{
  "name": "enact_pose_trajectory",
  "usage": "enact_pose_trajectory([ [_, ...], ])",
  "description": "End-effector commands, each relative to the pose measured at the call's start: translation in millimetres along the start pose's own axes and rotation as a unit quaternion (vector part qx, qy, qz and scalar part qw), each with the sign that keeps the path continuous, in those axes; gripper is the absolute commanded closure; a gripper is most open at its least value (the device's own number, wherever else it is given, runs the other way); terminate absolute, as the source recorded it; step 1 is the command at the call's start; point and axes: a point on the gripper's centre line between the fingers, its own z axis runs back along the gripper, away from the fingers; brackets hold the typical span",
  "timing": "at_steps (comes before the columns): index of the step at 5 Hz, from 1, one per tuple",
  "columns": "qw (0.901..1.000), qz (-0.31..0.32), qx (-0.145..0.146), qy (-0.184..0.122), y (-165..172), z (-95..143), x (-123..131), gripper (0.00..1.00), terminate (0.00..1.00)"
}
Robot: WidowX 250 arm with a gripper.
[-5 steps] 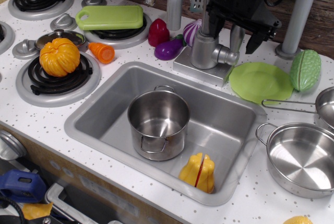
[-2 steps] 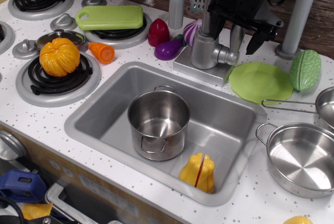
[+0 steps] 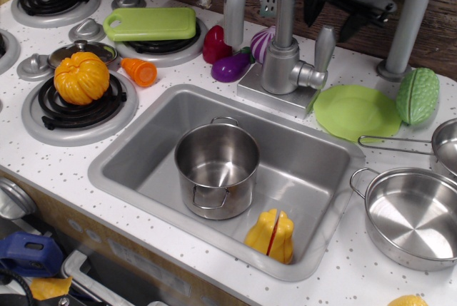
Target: Turn lever vertical to front
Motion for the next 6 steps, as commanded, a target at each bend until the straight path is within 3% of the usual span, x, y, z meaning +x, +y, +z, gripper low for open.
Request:
enact_pose_trajectory([
  [1,0.9989,0.014,0.014,-0.042,4,29,6,1.00,0.00],
  [2,0.9992,0.022,0.004,-0.034,2,19,-3,1.00,0.00],
  [3,0.9997,0.020,0.010,-0.002,2,23,-15,1.00,0.00],
  [4,0.9996,0.022,0.011,0.009,5,24,-24,1.00,0.00],
  [6,0.9997,0.022,-0.011,0.000,4,17,-32,1.00,0.00],
])
